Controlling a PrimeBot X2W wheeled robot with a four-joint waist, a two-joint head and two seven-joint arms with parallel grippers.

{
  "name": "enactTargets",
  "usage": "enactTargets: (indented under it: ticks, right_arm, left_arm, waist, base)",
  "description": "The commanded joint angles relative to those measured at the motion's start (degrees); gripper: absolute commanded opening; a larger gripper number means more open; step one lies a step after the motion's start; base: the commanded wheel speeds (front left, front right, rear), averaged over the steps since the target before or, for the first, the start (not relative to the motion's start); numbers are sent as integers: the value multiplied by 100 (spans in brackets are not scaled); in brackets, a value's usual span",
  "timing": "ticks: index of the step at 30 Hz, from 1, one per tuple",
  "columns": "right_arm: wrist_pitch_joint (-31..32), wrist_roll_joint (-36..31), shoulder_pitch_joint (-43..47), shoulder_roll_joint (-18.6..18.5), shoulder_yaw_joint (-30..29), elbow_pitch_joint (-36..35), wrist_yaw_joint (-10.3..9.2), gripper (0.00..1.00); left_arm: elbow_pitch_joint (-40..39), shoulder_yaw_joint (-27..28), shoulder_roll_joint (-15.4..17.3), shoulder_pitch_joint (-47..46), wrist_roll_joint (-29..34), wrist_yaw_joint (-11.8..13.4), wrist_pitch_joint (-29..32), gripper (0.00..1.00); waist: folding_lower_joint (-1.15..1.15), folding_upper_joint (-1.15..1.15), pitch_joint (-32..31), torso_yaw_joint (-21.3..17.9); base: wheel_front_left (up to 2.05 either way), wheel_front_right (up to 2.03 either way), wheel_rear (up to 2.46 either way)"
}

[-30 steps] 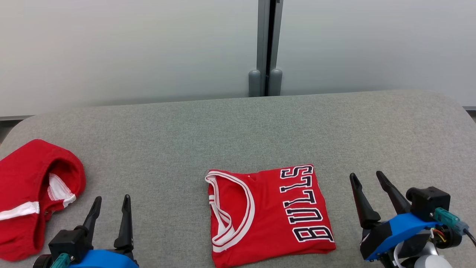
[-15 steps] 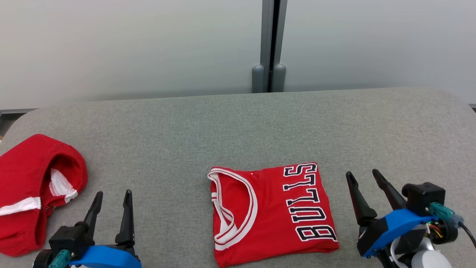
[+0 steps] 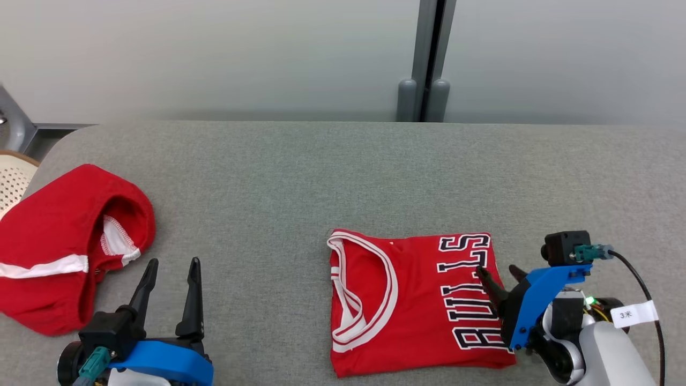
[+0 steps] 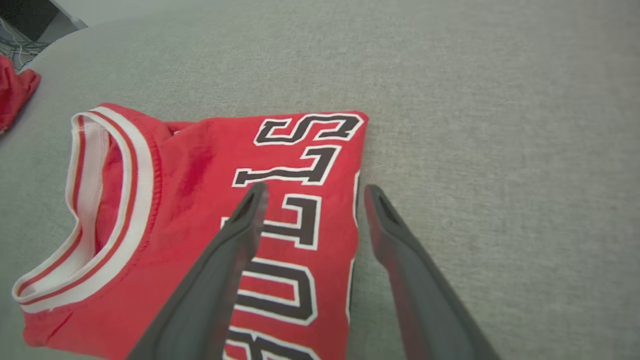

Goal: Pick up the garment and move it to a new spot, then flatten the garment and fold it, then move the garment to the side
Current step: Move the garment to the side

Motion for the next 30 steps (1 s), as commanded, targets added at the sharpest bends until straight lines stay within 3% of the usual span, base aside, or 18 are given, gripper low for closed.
enactTargets:
  ticks: [1,11,21,22,23,30]
  right_arm:
    - [84,91,-153,-3,-13,198,3,100]
    - [163,-421,-420,-4,-442,1423,3,100]
    - [222,202,-455,80,235,2149,17,100]
    - [257,226,-488,93,335,2204,19,39]
    - [263,213,-518,100,448,2229,27,0]
    - [199,-696,-1083,-200,779,1753,7,0]
  left_arm:
    - [4,-6,10,-120,8,-38,-26,100]
    - [25,-19,20,-88,7,-10,-61,100]
    - [49,-47,27,-88,-12,-42,-99,100]
    - [49,-53,23,-97,-8,-40,-101,100]
    - [45,-57,20,-101,-5,-36,-103,100]
    - [-63,-26,61,-17,-8,40,-107,100]
  waist:
    - [-1,0,49,108]
    - [-1,0,111,309]
    - [-1,0,131,330]
    - [-1,0,131,332]
    - [-1,0,131,332]
    - [-1,0,140,113]
  base:
    - [0,0,0]
    - [0,0,0]
    - [0,0,0]
    - [0,0,0]
    - [0,0,0]
    - [0,0,0]
